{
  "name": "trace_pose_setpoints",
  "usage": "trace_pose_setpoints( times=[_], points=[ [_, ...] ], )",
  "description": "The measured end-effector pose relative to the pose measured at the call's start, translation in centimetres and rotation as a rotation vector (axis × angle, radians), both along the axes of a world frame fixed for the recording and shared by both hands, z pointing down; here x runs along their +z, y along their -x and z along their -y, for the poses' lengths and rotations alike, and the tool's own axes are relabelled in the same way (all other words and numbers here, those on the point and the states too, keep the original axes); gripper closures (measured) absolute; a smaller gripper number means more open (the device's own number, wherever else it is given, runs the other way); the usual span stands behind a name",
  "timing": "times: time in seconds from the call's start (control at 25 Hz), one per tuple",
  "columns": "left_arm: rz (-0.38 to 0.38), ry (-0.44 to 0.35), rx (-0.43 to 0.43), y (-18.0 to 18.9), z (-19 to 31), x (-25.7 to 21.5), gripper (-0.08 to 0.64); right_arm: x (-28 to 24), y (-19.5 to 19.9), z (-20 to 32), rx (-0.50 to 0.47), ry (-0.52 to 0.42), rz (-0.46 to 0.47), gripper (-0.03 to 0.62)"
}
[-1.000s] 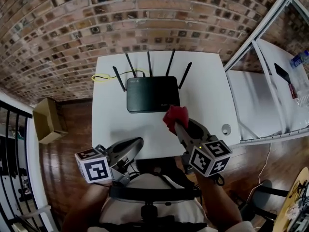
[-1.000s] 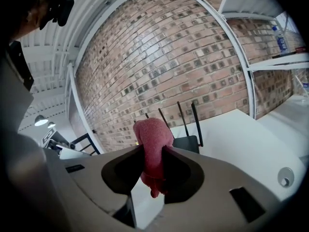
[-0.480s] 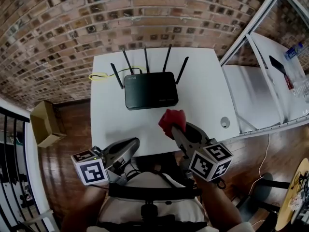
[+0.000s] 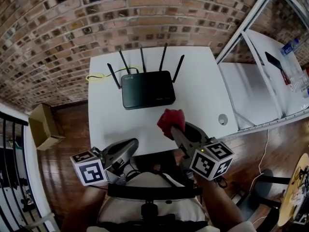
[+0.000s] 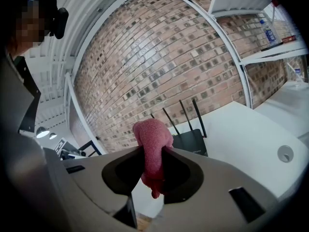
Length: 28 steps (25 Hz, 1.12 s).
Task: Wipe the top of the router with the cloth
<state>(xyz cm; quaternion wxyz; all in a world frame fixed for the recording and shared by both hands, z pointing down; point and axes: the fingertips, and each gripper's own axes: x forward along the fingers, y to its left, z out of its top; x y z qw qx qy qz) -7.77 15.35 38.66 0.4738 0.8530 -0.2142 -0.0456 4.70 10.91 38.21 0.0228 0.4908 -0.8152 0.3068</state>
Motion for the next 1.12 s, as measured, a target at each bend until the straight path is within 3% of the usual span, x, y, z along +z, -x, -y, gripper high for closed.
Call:
trace_pose_setpoints(
  times=[1.12],
  points=[
    [-0.022,0.008,0.052,-1.1,-1.2,0.4,0.537,0.7,-1.1,-2.2,0.027,0.023,-0.053,0.476]
  ],
)
